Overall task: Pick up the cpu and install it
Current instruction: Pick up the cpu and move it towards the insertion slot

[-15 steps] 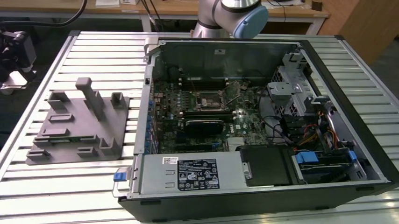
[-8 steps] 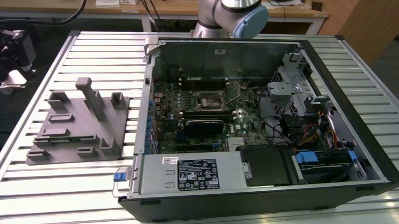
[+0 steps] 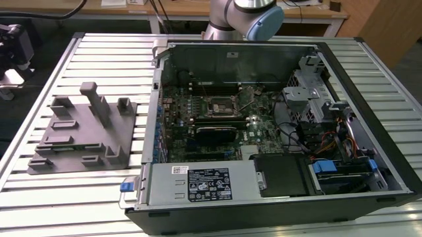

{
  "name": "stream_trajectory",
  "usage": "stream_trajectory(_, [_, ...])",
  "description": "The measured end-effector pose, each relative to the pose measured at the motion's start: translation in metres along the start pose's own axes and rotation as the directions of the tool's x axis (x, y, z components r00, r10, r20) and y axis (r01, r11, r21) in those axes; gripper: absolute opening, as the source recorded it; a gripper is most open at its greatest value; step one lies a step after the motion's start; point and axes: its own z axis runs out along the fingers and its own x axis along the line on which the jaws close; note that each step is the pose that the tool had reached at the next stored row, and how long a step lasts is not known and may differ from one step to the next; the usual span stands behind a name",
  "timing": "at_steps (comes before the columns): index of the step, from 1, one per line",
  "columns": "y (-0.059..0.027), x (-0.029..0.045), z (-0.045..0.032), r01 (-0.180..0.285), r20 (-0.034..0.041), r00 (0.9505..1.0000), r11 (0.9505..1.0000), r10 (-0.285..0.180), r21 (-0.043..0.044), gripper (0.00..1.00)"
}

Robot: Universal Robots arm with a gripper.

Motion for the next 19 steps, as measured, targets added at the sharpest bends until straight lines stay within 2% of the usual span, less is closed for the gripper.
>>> stream_trajectory(12, [0.0011, 0.0, -0.0272, 0.0, 0.0001, 1.0, 1.0, 0.0, -0.0002, 0.53])
stream_trajectory(19, [0.0016, 0.0, -0.0372, 0.0, 0.0002, 1.0, 1.0, 0.0, -0.0005, 0.53])
